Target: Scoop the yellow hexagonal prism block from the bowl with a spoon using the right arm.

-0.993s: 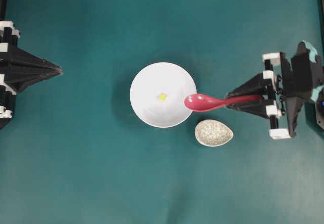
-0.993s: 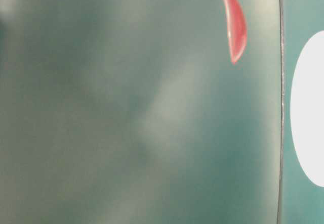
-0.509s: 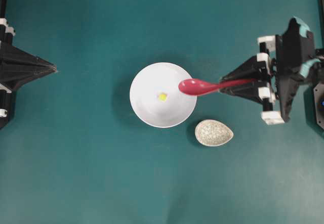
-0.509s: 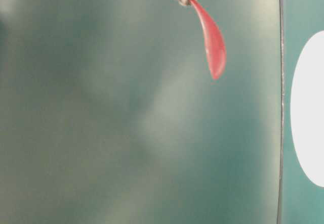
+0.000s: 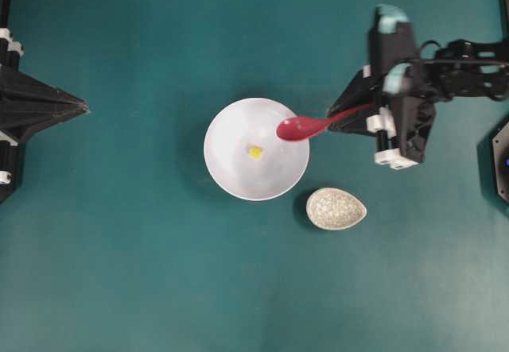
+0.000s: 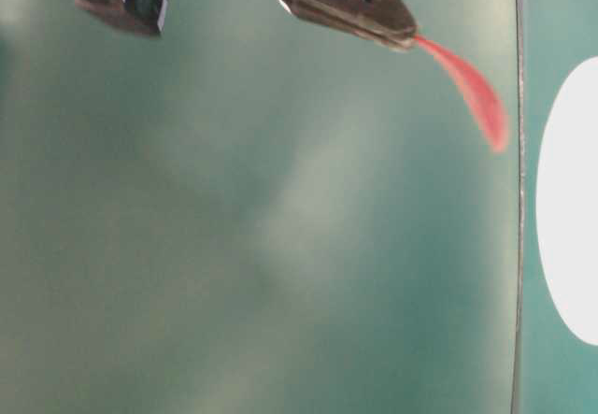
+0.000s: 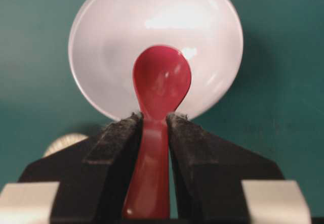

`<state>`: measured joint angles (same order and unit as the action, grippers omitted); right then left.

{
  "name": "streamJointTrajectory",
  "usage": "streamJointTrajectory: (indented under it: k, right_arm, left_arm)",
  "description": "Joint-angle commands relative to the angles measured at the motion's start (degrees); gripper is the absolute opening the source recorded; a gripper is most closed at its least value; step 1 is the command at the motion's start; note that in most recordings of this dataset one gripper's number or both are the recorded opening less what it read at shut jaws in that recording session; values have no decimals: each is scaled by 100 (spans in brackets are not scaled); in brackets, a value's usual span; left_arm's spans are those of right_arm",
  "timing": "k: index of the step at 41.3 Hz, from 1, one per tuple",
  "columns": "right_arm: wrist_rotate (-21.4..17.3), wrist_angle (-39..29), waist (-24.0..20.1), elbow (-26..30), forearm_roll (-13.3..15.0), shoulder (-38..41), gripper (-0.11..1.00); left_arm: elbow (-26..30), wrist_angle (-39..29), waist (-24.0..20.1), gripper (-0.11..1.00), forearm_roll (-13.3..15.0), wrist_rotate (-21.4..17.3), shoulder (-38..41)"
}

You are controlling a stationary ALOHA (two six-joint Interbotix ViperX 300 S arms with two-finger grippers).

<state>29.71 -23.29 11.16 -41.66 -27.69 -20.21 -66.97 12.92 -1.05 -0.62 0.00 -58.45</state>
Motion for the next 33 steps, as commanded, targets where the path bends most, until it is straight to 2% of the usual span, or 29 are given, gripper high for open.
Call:
streamJointTrajectory:
  k: [1, 6, 12, 20, 33]
  right_arm:
    - [-35, -439, 18, 439, 369, 220, 25]
    - [-44, -896, 18, 782, 677, 554, 25]
    - [-44, -1239, 18, 1116, 905, 835, 25]
    - [-44, -1485, 18, 1371, 958, 1072, 25]
    - [-53, -1485, 18, 1529, 958, 1292, 25]
  left_arm:
    - [167, 26, 0, 0, -18, 0, 53]
    - [158, 26, 0, 0, -18, 0, 53]
    - [167, 26, 0, 0, -18, 0, 53]
    - [158, 26, 0, 0, -18, 0, 53]
    - [158, 26, 0, 0, -18, 0, 53]
